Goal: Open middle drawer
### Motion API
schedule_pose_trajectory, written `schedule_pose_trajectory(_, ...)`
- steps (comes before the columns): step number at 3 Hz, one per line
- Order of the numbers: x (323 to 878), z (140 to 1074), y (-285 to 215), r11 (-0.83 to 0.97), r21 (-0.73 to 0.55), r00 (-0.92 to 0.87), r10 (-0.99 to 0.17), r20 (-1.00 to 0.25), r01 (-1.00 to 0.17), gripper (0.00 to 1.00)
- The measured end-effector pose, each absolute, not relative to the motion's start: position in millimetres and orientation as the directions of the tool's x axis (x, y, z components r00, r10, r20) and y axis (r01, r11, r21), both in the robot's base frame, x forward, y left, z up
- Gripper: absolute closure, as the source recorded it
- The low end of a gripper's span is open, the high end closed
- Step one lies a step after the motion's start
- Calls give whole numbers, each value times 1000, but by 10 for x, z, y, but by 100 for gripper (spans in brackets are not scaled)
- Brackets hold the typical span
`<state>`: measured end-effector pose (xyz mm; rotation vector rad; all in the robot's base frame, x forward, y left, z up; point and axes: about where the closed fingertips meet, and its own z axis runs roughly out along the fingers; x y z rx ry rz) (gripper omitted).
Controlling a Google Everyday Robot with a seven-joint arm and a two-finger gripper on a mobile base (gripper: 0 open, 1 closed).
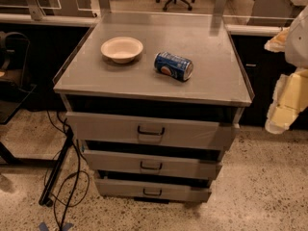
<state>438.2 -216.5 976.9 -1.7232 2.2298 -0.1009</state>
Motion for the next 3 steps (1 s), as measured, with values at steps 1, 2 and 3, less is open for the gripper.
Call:
schedule_pose_trajectory(1, 4382, 9769, -2164, 270, -249, -221, -953, -208, -930, 0)
schedule_pose_trajectory(2, 4323, 9641, -2123, 258, -271, -191, -949, -249, -928, 0)
schedule_pose_trajectory(3, 4230, 9093, -2080, 297, -273, -189, -914, -360, -915, 0)
